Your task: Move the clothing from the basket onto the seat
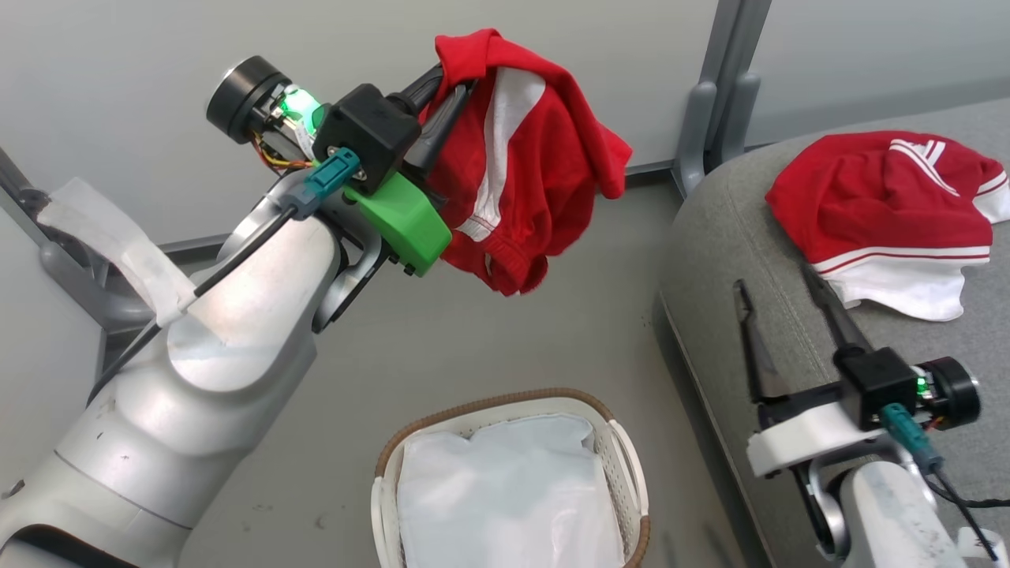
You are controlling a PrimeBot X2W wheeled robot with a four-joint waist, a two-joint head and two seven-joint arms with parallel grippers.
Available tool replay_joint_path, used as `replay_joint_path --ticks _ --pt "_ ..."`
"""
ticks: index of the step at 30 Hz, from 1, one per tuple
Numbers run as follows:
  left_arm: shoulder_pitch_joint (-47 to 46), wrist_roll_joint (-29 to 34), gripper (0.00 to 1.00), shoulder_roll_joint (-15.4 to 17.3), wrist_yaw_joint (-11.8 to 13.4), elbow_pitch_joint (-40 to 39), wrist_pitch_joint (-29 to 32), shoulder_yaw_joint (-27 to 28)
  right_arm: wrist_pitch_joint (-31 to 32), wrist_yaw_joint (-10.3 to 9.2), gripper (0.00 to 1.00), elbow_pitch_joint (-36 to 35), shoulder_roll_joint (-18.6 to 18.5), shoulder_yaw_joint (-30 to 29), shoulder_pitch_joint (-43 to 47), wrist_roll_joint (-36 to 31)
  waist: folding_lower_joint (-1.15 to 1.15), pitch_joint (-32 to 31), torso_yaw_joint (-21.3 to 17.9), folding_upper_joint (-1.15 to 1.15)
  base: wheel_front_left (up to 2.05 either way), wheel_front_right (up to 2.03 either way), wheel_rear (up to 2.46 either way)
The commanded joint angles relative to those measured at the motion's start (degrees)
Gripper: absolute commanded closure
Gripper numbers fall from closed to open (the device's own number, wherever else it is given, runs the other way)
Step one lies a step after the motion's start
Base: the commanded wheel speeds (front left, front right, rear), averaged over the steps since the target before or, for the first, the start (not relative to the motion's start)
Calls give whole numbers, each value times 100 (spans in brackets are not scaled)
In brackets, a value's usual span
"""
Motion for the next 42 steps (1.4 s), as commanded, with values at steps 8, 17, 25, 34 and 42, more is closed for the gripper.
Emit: replay_joint_path --ticks 8,17,25,34,42 --pt "-181 -56 100 -160 -13 -103 94 -99 -12 -8 0 402 -16 916 -380 104 1 -182 94 16 0 0 0" --pt "-241 -103 100 -248 -17 -420 146 -255 -12 -8 0 889 -19 1590 -1093 -47 1 -210 252 16 0 0 0" --pt "-207 -139 100 -284 18 -543 155 -330 -12 -8 0 778 -18 1577 -1611 -152 1 -189 314 16 0 0 0" --pt "-143 -220 100 -343 -11 -689 125 -484 -12 -8 0 853 -17 1949 -1978 -4 1 -153 379 16 0 0 0" --pt "-76 -290 100 -275 -26 -847 143 -599 -12 -8 0 1058 -17 2268 -2420 34 1 -85 439 16 0 0 0"
